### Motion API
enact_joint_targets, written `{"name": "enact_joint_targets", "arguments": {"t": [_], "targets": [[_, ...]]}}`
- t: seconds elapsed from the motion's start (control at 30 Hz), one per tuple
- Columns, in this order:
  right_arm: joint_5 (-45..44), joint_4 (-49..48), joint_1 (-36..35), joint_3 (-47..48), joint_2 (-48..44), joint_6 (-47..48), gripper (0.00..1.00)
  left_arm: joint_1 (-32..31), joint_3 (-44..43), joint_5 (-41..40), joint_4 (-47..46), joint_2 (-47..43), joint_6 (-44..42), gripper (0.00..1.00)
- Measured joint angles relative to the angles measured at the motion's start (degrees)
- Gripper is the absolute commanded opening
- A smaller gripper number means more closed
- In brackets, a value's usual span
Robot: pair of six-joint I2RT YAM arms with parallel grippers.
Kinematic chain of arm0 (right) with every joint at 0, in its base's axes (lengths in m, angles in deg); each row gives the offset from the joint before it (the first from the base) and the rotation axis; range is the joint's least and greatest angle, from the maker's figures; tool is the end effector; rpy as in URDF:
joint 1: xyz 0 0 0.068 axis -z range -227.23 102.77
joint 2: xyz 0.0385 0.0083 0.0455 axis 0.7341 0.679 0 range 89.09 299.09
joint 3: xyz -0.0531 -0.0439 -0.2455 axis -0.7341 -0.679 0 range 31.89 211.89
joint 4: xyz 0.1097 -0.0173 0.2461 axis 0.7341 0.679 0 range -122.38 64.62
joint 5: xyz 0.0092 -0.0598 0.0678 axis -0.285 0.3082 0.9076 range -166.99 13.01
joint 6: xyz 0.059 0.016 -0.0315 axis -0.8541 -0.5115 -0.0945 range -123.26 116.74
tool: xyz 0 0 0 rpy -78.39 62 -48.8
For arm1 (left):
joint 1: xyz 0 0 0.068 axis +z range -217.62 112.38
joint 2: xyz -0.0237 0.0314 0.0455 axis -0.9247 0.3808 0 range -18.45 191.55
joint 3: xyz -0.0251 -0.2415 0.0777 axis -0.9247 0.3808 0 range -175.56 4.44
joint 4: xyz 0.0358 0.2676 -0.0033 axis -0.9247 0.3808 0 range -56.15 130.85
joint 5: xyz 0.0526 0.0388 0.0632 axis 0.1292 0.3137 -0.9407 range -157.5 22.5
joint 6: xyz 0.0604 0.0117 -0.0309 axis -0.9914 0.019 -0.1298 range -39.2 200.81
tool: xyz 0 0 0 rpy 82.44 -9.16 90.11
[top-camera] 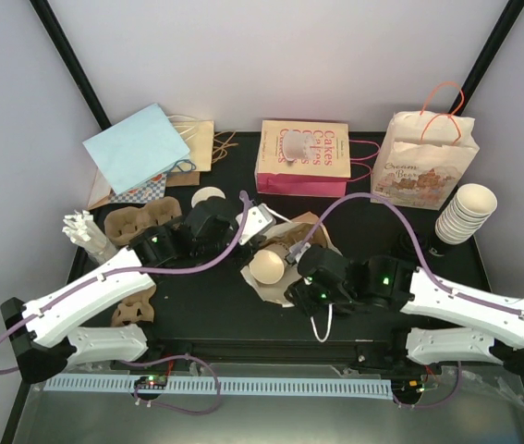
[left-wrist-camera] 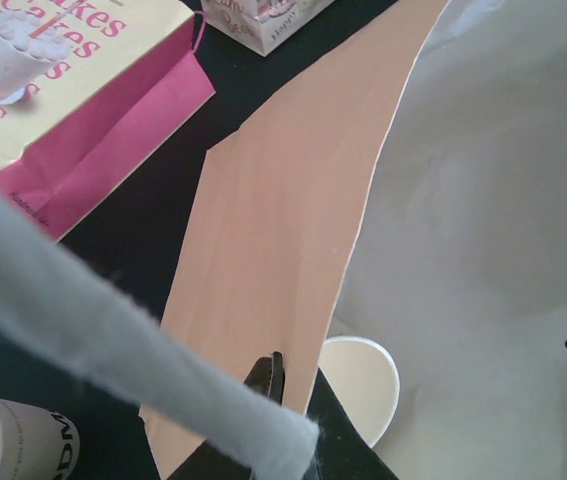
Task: Pack the takeout coffee
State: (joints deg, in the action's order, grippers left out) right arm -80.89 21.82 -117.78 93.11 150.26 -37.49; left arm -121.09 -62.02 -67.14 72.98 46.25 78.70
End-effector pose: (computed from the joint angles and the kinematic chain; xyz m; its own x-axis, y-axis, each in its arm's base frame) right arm 0.0806 0.2170 0.2839 -0.7449 -0.4238 -0.5153 -0.6149 0.7357 0.2839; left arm 0.1607 -0.2173 0.3245 -0.3314 0.5093 -0.7943 0.8193 0.5728 0.0255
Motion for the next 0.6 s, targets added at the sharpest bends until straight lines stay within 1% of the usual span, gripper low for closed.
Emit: {"name": "enact_joint_targets", "arguments": {"t": [0.33,0.6], "targets": [[-9.4,-5.0,-7.6,-4.3,0.0,-4.5,0.41,-3.6,6.1,-0.1,-3.4,-5.5,2.1,0.02],[-14.5,-9.4,-8.2,-6.4,-0.4,-4.7,0.42,-5.5,7.8,-0.1,-4.9,-7.7,2.3,0.02]]}}
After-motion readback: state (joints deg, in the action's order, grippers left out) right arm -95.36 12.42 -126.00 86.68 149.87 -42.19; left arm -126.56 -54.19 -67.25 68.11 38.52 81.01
